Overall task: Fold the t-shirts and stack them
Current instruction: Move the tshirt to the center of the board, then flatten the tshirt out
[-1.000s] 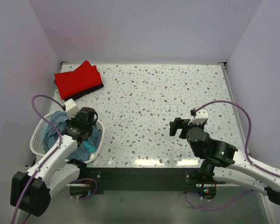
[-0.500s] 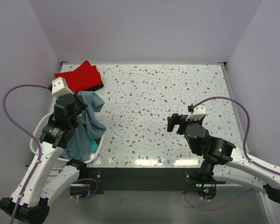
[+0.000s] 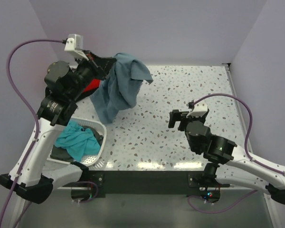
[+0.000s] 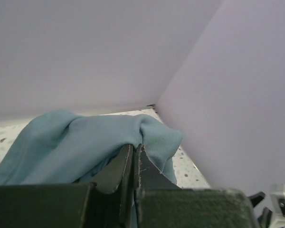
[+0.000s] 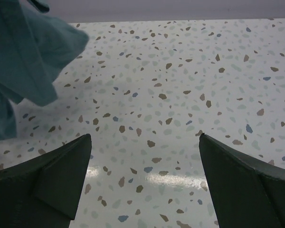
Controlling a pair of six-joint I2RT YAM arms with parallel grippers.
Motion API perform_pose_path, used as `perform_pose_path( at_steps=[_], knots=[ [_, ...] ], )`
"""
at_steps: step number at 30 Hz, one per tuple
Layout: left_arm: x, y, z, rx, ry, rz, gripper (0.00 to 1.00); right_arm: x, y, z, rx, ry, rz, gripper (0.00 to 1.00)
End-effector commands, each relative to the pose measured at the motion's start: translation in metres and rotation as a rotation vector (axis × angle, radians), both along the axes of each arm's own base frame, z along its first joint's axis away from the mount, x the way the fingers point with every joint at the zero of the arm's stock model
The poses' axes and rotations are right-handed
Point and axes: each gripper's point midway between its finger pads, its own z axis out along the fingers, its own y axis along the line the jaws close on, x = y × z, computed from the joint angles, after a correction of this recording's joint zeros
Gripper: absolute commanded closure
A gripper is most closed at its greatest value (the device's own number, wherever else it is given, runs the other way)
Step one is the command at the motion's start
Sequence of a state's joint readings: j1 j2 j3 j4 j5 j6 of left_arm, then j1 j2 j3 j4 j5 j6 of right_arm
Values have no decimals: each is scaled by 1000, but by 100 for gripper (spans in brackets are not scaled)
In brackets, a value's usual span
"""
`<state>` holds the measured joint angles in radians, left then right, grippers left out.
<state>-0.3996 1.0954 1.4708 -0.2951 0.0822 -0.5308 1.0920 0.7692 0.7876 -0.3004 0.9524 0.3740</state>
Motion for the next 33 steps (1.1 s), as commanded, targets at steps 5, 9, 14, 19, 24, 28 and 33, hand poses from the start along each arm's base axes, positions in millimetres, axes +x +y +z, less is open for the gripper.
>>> perform_pose_path(
  at_steps=[5, 9, 14, 19, 24, 28, 33],
  knots=[
    [-9, -105, 17, -29, -105, -348, 100, 2, -12, 41, 68, -87, -48, 1],
    [13, -145, -63, 20, 26, -412, 50, 2, -14, 33, 60, -81, -59, 1],
    [40, -162, -186, 142, 252, -348, 28, 2, -13, 22, 30, -41, -74, 1],
    [39, -134, -253, 229, 357, -185, 27, -1, -14, 0, 13, 22, -79, 1],
    [36, -88, -287, 291, 398, 11, 22, -5, -16, -26, -9, 75, -85, 1],
    [31, -67, -308, 368, 451, 83, 16, -7, -10, -46, -16, 119, -78, 1],
    [56, -25, -329, 479, 522, 260, 18, -11, 10, -81, -8, 211, -27, 3]
  ],
)
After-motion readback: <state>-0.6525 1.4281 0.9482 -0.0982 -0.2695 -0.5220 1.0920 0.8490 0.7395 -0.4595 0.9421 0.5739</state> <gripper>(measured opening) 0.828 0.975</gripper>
